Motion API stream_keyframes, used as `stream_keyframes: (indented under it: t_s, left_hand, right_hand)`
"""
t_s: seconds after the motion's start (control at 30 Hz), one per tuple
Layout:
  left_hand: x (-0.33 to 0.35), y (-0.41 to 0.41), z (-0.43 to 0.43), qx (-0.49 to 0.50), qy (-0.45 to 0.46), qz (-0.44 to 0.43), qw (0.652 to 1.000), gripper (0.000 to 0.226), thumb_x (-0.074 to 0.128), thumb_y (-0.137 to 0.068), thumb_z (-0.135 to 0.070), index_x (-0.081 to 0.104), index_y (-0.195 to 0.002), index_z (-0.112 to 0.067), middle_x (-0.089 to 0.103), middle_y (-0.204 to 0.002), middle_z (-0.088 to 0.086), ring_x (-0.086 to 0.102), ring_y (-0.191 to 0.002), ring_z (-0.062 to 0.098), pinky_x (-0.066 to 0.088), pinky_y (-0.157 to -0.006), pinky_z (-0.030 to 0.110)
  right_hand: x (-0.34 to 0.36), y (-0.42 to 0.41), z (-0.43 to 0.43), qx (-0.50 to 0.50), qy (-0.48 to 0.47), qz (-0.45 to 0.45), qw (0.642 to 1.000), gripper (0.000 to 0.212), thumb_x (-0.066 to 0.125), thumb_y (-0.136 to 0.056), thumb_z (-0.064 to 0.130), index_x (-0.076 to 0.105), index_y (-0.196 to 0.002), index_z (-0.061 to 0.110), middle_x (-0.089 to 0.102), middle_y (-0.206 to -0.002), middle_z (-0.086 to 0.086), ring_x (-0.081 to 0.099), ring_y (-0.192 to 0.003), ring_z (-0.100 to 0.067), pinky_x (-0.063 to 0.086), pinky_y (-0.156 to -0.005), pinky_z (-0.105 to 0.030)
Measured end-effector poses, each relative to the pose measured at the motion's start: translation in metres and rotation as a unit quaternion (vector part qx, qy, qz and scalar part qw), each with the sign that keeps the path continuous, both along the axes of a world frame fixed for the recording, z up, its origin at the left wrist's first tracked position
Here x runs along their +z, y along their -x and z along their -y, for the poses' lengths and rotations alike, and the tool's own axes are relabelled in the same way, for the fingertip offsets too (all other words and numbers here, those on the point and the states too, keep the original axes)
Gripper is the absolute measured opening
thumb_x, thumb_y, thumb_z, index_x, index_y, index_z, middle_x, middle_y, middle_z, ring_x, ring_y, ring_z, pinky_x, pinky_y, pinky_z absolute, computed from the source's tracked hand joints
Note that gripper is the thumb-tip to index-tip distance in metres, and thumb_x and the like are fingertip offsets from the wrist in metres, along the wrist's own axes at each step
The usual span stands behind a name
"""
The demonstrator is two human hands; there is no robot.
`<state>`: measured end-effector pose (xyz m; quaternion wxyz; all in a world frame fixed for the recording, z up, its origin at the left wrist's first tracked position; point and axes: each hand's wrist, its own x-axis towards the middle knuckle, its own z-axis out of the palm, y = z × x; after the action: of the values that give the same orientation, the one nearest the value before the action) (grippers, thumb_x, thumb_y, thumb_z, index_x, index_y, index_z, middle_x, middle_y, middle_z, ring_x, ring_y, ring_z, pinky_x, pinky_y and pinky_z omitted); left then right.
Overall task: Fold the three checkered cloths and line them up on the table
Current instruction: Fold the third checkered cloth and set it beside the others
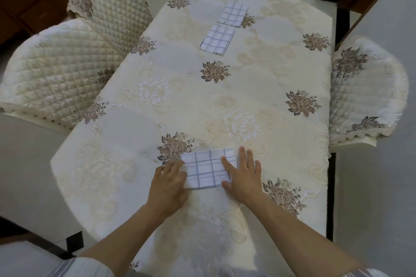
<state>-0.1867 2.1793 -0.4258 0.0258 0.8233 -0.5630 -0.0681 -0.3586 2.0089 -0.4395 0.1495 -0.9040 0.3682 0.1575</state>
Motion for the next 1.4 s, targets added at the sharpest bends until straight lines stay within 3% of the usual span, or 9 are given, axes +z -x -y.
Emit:
stream_keyframes:
  t_s: [0.1, 0.23, 0.43, 0.63, 0.73, 0.87, 1.03, 1.23, 1.4]
  left_hand:
    - [0.001, -0.005, -0.014, 0.048, 0.011, -0.031, 0.998, 0.038, 0.074, -0.062, -0.033, 0.063, -0.093, -0.016, 0.054, -0.128, 0.003, 0.051, -0.114, 0.027, 0.047, -0.081, 0.043]
    - [-0.004, 0.001, -0.025, 0.104, 0.001, -0.069, 0.992, 0.018, 0.078, -0.06, -0.029, 0.065, -0.07, -0.02, 0.054, -0.136, 0.003, 0.044, -0.124, 0.025, 0.046, -0.085, 0.044]
    - [-0.008, 0.019, -0.016, 0.263, 0.017, -0.191, 0.946, 0.01, 0.074, -0.072, -0.035, 0.073, -0.08, -0.029, 0.04, -0.15, -0.002, 0.026, -0.139, 0.023, 0.035, -0.101, 0.046]
    - [-0.005, 0.022, -0.007, 0.332, 0.023, -0.237, 0.913, 0.007, 0.076, -0.073, -0.033, 0.07, -0.078, -0.031, 0.032, -0.155, -0.004, 0.018, -0.141, 0.02, 0.03, -0.104, 0.045]
    - [-0.002, 0.021, -0.003, 0.342, 0.025, -0.269, 0.9, 0.017, 0.077, -0.067, -0.024, 0.066, -0.077, -0.032, 0.03, -0.156, -0.006, 0.016, -0.143, 0.018, 0.03, -0.105, 0.048]
    - [-0.005, 0.018, -0.003, 0.315, 0.05, -0.253, 0.914, 0.023, 0.074, -0.062, -0.014, 0.062, -0.071, -0.031, 0.033, -0.154, -0.009, 0.018, -0.141, 0.018, 0.031, -0.102, 0.049]
    - [-0.009, 0.019, -0.004, 0.227, 0.092, -0.153, 0.957, 0.017, 0.075, -0.063, -0.01, 0.061, -0.066, -0.02, 0.046, -0.142, -0.002, 0.031, -0.133, 0.026, 0.036, -0.094, 0.052]
    - [0.003, 0.014, -0.005, 0.111, 0.136, -0.077, 0.982, 0.041, 0.082, -0.061, -0.014, 0.063, -0.097, -0.018, 0.054, -0.134, 0.008, 0.044, -0.126, 0.03, 0.038, -0.094, 0.043]
    - [-0.001, 0.008, -0.002, -0.073, 0.148, 0.012, 0.986, 0.016, 0.075, -0.073, -0.008, 0.063, -0.078, -0.017, 0.059, -0.133, 0.01, 0.05, -0.126, 0.031, 0.04, -0.097, 0.046]
  right_hand:
    - [-0.001, 0.0, 0.0, 0.0, 0.002, -0.003, 1.0, 0.076, 0.051, -0.089, 0.055, 0.008, -0.151, 0.043, -0.025, -0.156, -0.018, -0.022, -0.143, -0.039, -0.002, -0.115, -0.056]
    - [-0.002, 0.0, 0.0, -0.001, 0.002, -0.004, 1.0, 0.076, 0.051, -0.089, 0.055, 0.008, -0.15, 0.044, -0.024, -0.157, -0.017, -0.022, -0.144, -0.039, -0.002, -0.115, -0.056]
    - [-0.002, 0.0, -0.001, 0.0, 0.003, -0.006, 1.0, 0.075, 0.051, -0.089, 0.056, 0.01, -0.15, 0.044, -0.024, -0.157, -0.018, -0.021, -0.144, -0.039, -0.001, -0.116, -0.056]
    - [0.0, -0.001, 0.0, 0.006, 0.002, -0.02, 1.0, 0.074, 0.048, -0.091, 0.056, 0.005, -0.15, 0.044, -0.026, -0.156, -0.018, -0.023, -0.143, -0.04, -0.001, -0.116, -0.056]
    - [0.0, -0.001, 0.0, 0.007, 0.003, -0.02, 1.0, 0.075, 0.048, -0.091, 0.055, 0.005, -0.15, 0.043, -0.026, -0.156, -0.018, -0.022, -0.143, -0.04, -0.001, -0.116, -0.056]
    - [0.0, 0.0, 0.0, 0.009, 0.005, -0.016, 1.0, 0.075, 0.049, -0.09, 0.056, 0.007, -0.151, 0.042, -0.024, -0.156, -0.019, -0.021, -0.143, -0.041, -0.001, -0.115, -0.057]
    - [0.0, 0.0, 0.0, 0.009, 0.002, -0.015, 1.0, 0.074, 0.048, -0.091, 0.056, 0.006, -0.15, 0.043, -0.024, -0.156, -0.019, -0.021, -0.143, -0.04, -0.001, -0.115, -0.057]
    - [0.0, 0.0, 0.0, 0.008, 0.004, -0.011, 1.0, 0.075, 0.05, -0.089, 0.056, 0.008, -0.15, 0.043, -0.023, -0.157, -0.019, -0.02, -0.144, -0.041, 0.0, -0.116, -0.057]
    - [-0.001, 0.0, 0.0, 0.011, 0.003, -0.011, 1.0, 0.075, 0.049, -0.09, 0.057, 0.007, -0.15, 0.043, -0.024, -0.156, -0.019, -0.021, -0.143, -0.041, -0.001, -0.115, -0.057]
